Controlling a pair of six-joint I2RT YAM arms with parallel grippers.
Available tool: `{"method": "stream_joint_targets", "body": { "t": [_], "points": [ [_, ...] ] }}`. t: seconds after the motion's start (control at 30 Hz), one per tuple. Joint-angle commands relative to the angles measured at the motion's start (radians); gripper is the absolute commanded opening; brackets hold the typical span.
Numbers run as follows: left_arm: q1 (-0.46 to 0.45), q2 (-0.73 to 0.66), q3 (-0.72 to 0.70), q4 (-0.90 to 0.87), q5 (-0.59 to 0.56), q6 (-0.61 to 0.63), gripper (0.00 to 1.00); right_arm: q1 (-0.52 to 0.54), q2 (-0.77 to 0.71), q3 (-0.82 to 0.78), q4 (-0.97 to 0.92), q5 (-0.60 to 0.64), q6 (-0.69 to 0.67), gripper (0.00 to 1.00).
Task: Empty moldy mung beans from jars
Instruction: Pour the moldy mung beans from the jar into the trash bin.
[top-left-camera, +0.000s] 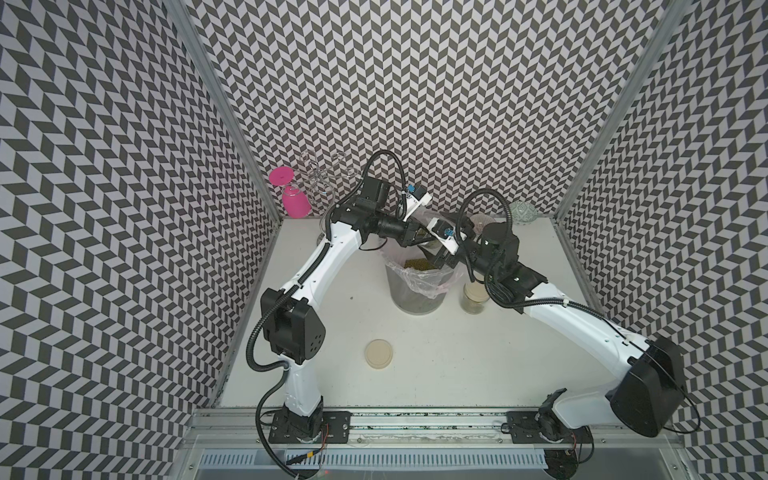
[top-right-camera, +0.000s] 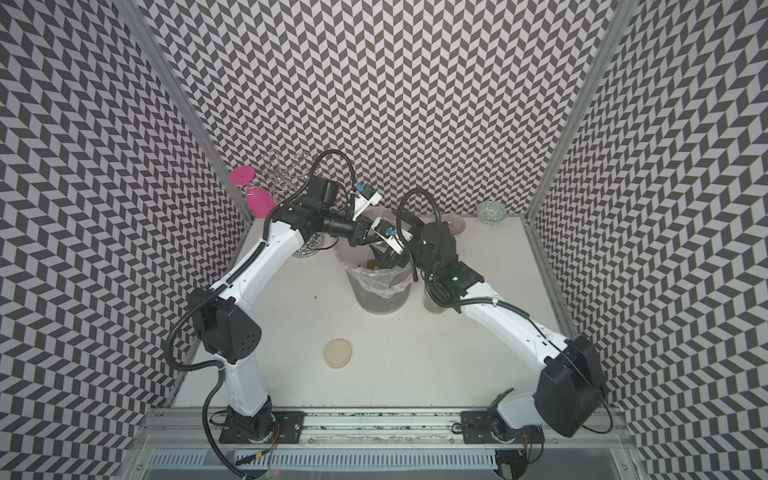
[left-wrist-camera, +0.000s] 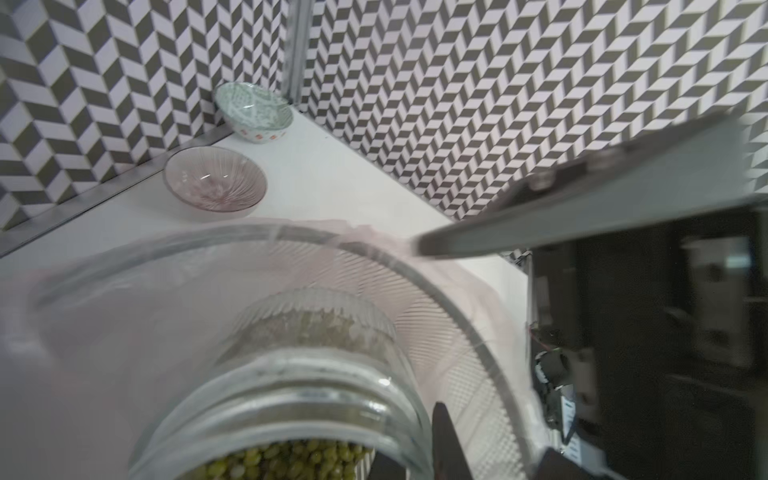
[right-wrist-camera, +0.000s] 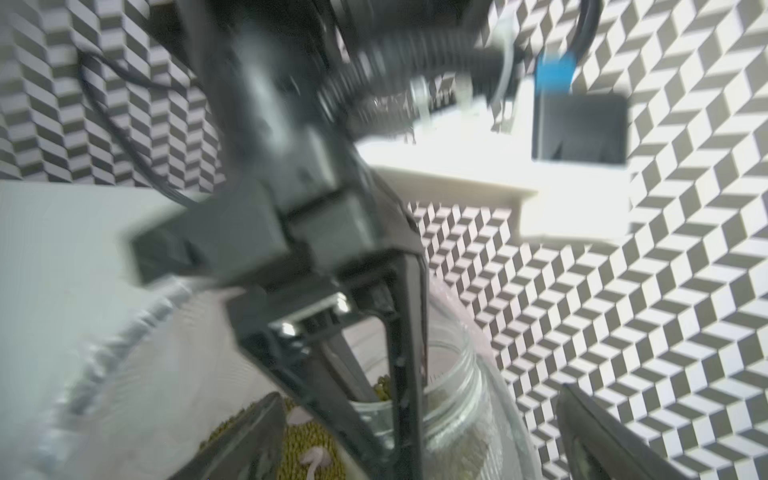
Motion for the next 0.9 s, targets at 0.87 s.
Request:
{"method": "stream_joint_targets", "body": {
  "t": [0.87],
  "points": [
    [0.064, -0.289, -0.224, 0.593, 0.221, -0.251, 0.00, -0.142, -0.110, 0.099, 0.143, -0.150, 1.259, 0.99]
  ]
}}
